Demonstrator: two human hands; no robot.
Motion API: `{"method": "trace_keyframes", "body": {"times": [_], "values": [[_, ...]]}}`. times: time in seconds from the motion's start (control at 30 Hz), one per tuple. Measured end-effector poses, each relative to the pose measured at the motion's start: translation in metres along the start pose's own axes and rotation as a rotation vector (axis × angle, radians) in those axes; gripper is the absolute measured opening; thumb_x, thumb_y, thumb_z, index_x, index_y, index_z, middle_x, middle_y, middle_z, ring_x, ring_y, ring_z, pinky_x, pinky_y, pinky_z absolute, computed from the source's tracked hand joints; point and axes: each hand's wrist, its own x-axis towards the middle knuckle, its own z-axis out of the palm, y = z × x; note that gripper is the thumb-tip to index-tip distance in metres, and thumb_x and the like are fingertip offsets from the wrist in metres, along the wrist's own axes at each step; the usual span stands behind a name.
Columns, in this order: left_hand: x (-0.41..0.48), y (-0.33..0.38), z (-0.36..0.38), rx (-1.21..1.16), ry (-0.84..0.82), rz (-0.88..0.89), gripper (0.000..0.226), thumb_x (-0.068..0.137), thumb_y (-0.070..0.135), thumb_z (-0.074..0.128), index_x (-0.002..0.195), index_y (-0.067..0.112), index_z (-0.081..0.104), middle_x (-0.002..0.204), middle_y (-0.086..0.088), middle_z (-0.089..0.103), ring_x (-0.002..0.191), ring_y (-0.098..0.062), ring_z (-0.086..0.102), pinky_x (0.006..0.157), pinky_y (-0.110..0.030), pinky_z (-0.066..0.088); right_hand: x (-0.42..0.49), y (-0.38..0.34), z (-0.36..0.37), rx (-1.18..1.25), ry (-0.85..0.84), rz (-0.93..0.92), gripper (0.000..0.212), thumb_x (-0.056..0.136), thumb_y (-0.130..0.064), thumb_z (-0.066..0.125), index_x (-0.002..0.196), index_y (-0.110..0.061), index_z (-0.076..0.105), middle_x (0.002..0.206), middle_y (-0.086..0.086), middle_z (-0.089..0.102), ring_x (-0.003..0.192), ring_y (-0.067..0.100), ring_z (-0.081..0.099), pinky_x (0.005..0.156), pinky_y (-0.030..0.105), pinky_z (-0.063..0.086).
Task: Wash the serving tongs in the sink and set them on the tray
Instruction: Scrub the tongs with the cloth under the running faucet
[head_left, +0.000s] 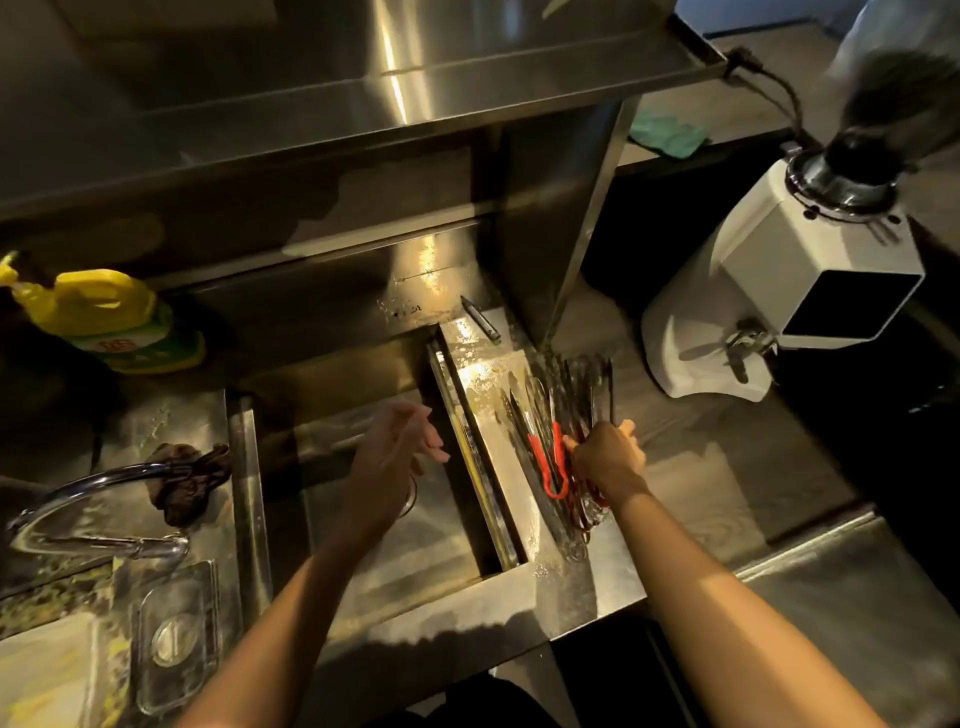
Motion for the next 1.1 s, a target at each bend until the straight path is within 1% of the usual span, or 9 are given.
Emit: {"method": "trace_keyframes", "body": {"times": [0.1, 0.23, 0.4, 0.6, 0.73, 0.83, 0.93, 1.0, 1.1], "values": [[0.007, 0.000, -0.005, -0.020, 0.007, -0.008, 0.017, 0.105, 0.020, 0.041, 0.103, 0.016, 0.058, 0.083, -0.004, 0.067, 0.072, -0.019, 0.067, 0.063, -0.035, 0.050, 0.000, -0.001, -0.001, -0.028, 0.021, -0.003, 0.050, 0.089, -0.057, 0.060, 0.112, -0.013, 0.067, 0.129, 0.015, 0.047, 0.107, 0.034, 0.058, 0.094, 0.041, 0.048], [0.011, -0.002, -0.004, 0.010, 0.000, 0.005, 0.018, 0.105, 0.016, 0.040, 0.106, 0.009, 0.057, 0.082, -0.008, 0.065, 0.065, -0.008, 0.065, 0.057, -0.022, 0.049, 0.003, 0.002, 0.002, -0.001, 0.045, -0.031, 0.035, 0.088, -0.048, 0.064, 0.100, -0.015, 0.069, 0.129, 0.015, 0.047, 0.100, 0.032, 0.060, 0.092, 0.044, 0.052], [0.015, -0.006, -0.001, 0.002, -0.023, -0.007, 0.019, 0.104, 0.016, 0.041, 0.108, 0.003, 0.056, 0.080, -0.011, 0.064, 0.060, -0.004, 0.063, 0.055, -0.019, 0.047, 0.003, 0.003, 0.003, 0.002, 0.061, -0.028, 0.040, 0.091, -0.054, 0.060, 0.100, -0.016, 0.069, 0.123, 0.013, 0.047, 0.100, 0.032, 0.059, 0.092, 0.044, 0.053], [0.023, -0.010, -0.001, 0.004, -0.038, 0.008, 0.032, 0.097, 0.034, 0.041, 0.104, 0.006, 0.057, 0.080, -0.006, 0.065, 0.067, -0.014, 0.068, 0.055, -0.022, 0.049, -0.007, 0.001, -0.001, 0.049, 0.152, -0.047, 0.036, 0.101, -0.043, 0.046, 0.107, -0.013, 0.066, 0.115, 0.011, 0.049, 0.108, 0.033, 0.050, 0.091, 0.043, 0.048], [0.028, -0.013, -0.002, 0.005, -0.035, -0.008, 0.021, 0.104, 0.022, 0.042, 0.103, 0.009, 0.058, 0.080, -0.007, 0.065, 0.065, -0.012, 0.068, 0.053, -0.019, 0.049, -0.023, 0.001, -0.010, 0.104, 0.285, -0.134, 0.031, 0.102, -0.035, 0.045, 0.105, -0.008, 0.060, 0.111, 0.012, 0.051, 0.103, 0.034, 0.052, 0.081, 0.042, 0.047], [0.029, -0.016, -0.005, 0.004, -0.027, -0.045, 0.018, 0.104, 0.015, 0.041, 0.101, 0.013, 0.058, 0.080, -0.008, 0.065, 0.064, -0.010, 0.068, 0.051, -0.017, 0.047, -0.040, 0.003, -0.011, 0.178, 0.339, -0.244, 0.028, 0.101, -0.035, 0.047, 0.101, -0.010, 0.059, 0.106, 0.011, 0.053, 0.090, 0.030, 0.056, 0.071, 0.038, 0.048], [0.026, -0.019, -0.012, 0.004, -0.015, -0.052, 0.016, 0.104, 0.020, 0.043, 0.100, 0.018, 0.058, 0.082, -0.009, 0.066, 0.064, -0.009, 0.068, 0.053, -0.020, 0.048, -0.070, 0.002, 0.001, 0.302, 0.357, -0.401, 0.021, 0.100, -0.032, 0.049, 0.096, -0.014, 0.060, 0.102, 0.006, 0.056, 0.078, 0.023, 0.058, 0.065, 0.031, 0.044], [0.020, -0.022, -0.019, 0.003, 0.002, -0.069, 0.016, 0.104, 0.021, 0.042, 0.101, 0.019, 0.057, 0.084, -0.008, 0.066, 0.066, -0.008, 0.068, 0.057, -0.024, 0.049, -0.092, -0.004, 0.012, 0.432, 0.295, -0.480, 0.014, 0.098, -0.029, 0.050, 0.094, -0.020, 0.060, 0.101, -0.001, 0.055, 0.080, 0.008, 0.055, 0.065, 0.020, 0.040], [0.009, -0.027, -0.032, -0.020, 0.043, -0.088, 0.018, 0.104, 0.019, 0.041, 0.103, 0.016, 0.059, 0.085, -0.009, 0.067, 0.070, -0.011, 0.068, 0.065, -0.033, 0.051, -0.117, -0.028, 0.023, 0.547, 0.144, -0.588, 0.008, 0.100, -0.023, 0.056, 0.094, -0.026, 0.059, 0.097, -0.010, 0.055, 0.092, -0.002, 0.053, 0.074, 0.008, 0.040]]}}
